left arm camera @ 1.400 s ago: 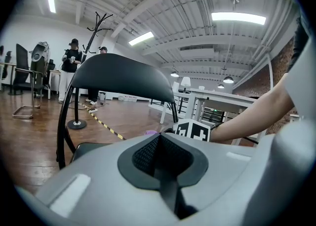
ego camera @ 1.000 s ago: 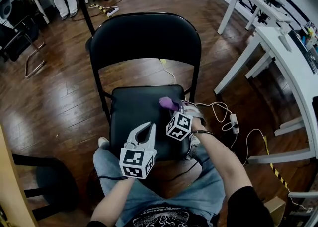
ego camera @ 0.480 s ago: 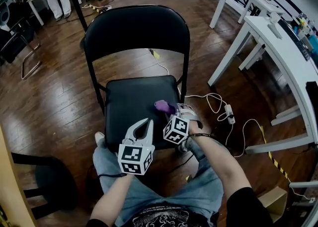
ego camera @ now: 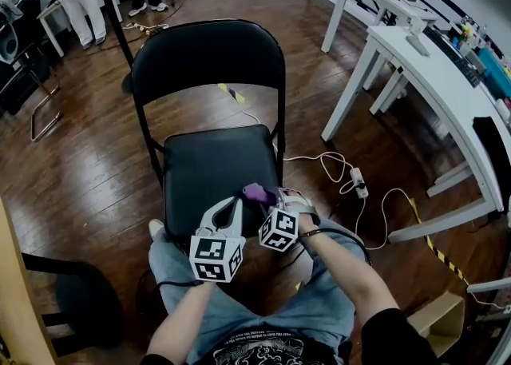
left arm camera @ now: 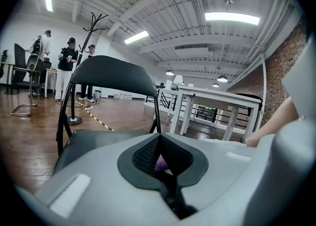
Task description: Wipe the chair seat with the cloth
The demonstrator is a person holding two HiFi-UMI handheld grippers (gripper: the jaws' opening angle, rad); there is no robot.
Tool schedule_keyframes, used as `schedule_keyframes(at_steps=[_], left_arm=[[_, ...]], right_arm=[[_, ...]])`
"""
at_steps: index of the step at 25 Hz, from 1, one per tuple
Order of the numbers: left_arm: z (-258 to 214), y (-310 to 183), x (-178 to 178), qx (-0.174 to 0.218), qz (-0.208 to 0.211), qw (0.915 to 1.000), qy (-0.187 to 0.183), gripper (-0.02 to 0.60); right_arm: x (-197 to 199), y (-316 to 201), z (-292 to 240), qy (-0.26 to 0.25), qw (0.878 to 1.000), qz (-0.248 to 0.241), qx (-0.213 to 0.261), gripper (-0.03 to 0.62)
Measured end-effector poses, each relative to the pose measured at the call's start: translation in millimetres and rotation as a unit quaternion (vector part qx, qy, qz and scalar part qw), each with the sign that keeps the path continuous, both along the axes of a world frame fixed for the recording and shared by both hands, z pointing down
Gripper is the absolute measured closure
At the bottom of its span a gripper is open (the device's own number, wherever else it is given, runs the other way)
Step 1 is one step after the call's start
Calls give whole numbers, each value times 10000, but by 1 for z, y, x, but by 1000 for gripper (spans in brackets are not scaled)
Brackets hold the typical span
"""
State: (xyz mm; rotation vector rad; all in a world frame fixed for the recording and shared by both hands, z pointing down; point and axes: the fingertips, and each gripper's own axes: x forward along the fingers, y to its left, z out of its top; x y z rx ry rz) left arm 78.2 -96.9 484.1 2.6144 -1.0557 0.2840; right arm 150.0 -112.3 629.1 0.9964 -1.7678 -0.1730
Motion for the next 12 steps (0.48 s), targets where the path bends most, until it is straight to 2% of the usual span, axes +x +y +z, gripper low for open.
schedule_keyframes(at_steps=[6, 12], left_arm=[[2, 9, 1, 0, 42, 10000, -48, 577], [0, 15, 5, -47, 73, 9999, 53, 577]], right_arm=[[-8, 32, 6, -53, 10000, 36, -41, 482], [-15, 53, 3, -182, 9998, 117, -34, 482]])
